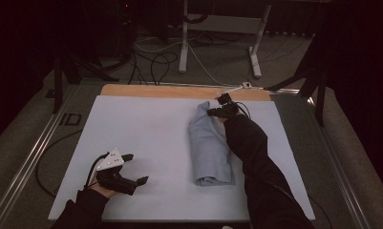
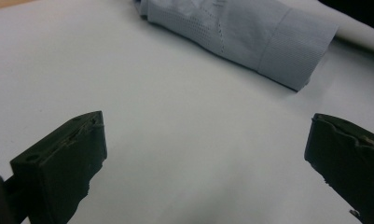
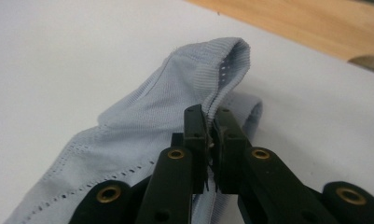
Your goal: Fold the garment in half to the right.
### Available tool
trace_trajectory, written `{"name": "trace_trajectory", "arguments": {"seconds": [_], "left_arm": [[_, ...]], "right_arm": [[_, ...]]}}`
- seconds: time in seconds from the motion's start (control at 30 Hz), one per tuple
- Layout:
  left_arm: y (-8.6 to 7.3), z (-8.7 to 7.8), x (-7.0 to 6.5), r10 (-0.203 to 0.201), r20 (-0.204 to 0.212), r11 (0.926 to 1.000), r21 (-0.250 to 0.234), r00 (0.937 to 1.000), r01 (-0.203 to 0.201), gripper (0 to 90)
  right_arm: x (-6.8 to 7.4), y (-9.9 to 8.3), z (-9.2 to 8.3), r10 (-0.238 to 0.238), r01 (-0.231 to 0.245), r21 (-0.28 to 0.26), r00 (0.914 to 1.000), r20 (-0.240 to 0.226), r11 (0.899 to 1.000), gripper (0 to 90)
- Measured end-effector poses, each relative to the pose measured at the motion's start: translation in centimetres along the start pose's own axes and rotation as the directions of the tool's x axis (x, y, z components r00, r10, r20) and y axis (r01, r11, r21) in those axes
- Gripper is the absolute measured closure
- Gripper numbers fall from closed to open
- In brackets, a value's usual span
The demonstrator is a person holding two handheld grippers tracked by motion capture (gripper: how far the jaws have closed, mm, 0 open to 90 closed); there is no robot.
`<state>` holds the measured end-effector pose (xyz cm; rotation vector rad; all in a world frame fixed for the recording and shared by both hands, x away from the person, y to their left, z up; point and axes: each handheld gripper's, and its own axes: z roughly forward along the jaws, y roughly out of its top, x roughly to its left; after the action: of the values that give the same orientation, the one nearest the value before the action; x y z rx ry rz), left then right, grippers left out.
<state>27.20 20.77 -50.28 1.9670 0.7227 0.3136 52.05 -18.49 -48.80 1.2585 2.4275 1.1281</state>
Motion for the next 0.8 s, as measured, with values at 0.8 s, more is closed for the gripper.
{"name": "trace_trajectory", "arguments": {"seconds": [0.8], "left_arm": [[-0.2, -0.3, 0.4, 0.003, -0.001, 0.9969, -0.079, 1.0000, -0.003, 0.4]], "right_arm": [[-0.1, -0.9, 1.0, -0.006, 0.001, 0.096, 0.9987, 0.051, 0.995, 54.3]]}}
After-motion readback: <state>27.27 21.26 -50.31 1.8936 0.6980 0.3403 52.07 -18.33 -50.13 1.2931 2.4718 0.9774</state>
